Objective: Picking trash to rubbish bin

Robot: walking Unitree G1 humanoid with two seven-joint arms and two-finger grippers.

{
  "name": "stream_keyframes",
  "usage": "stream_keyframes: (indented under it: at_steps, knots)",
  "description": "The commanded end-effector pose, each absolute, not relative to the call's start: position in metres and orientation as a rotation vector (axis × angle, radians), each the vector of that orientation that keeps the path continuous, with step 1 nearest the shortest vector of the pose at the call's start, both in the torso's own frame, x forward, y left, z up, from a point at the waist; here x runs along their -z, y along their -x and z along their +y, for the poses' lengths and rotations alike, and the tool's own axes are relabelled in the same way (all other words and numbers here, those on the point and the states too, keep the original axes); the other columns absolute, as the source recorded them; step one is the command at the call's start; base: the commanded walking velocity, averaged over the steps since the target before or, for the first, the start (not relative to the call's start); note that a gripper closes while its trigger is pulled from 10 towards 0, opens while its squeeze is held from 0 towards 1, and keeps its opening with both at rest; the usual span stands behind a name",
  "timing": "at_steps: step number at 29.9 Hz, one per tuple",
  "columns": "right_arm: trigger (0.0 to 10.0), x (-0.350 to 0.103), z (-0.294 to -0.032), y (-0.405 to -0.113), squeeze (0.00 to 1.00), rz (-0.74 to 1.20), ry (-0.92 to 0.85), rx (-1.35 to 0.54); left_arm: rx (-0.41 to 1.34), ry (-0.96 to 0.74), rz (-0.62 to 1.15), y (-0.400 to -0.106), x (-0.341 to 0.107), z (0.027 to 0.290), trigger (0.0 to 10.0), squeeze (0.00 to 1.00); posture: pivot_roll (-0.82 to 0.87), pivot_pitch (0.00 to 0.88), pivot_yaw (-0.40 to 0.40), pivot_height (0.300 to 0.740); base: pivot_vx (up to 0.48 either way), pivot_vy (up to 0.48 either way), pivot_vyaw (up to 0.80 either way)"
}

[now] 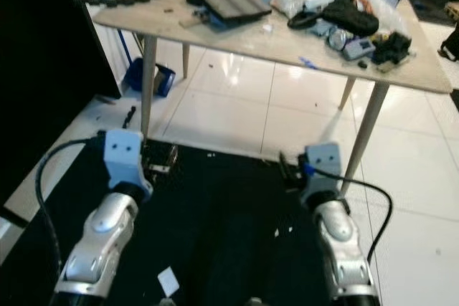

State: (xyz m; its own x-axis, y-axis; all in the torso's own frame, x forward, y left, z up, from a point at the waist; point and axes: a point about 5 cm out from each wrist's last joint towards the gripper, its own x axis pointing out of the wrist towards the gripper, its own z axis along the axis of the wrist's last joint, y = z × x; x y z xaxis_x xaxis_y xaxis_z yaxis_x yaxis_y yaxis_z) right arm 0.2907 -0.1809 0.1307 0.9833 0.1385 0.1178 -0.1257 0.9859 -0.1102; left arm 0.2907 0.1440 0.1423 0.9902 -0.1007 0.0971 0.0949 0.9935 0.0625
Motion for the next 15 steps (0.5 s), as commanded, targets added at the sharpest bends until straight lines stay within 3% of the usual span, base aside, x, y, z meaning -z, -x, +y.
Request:
stream_keyframes:
  at_steps: [1,7,15]
  knots:
    - [10.0,-0.1248,-0.1778,-0.2887,0.00,-0.102,0.090,-0.141,0.083,-0.071,-0.078,-0.2885,-0.1365,0.1481,10.0,0.00,0.01,0.170,-0.064,0.740,0.352,0.000,0.00]
    - [10.0,-0.1280,-0.1754,-0.2896,0.00,-0.120,0.135,-0.154,0.082,-0.070,-0.078,-0.2891,-0.1367,0.1483,10.0,0.00,0.00,0.175,-0.060,0.740,0.354,0.000,0.00]
    - [10.0,-0.1308,-0.1737,-0.2904,0.00,-0.130,0.158,-0.169,0.080,-0.067,-0.079,-0.2896,-0.1368,0.1483,10.0,0.00,0.00,0.180,-0.060,0.740,0.357,0.000,0.71]
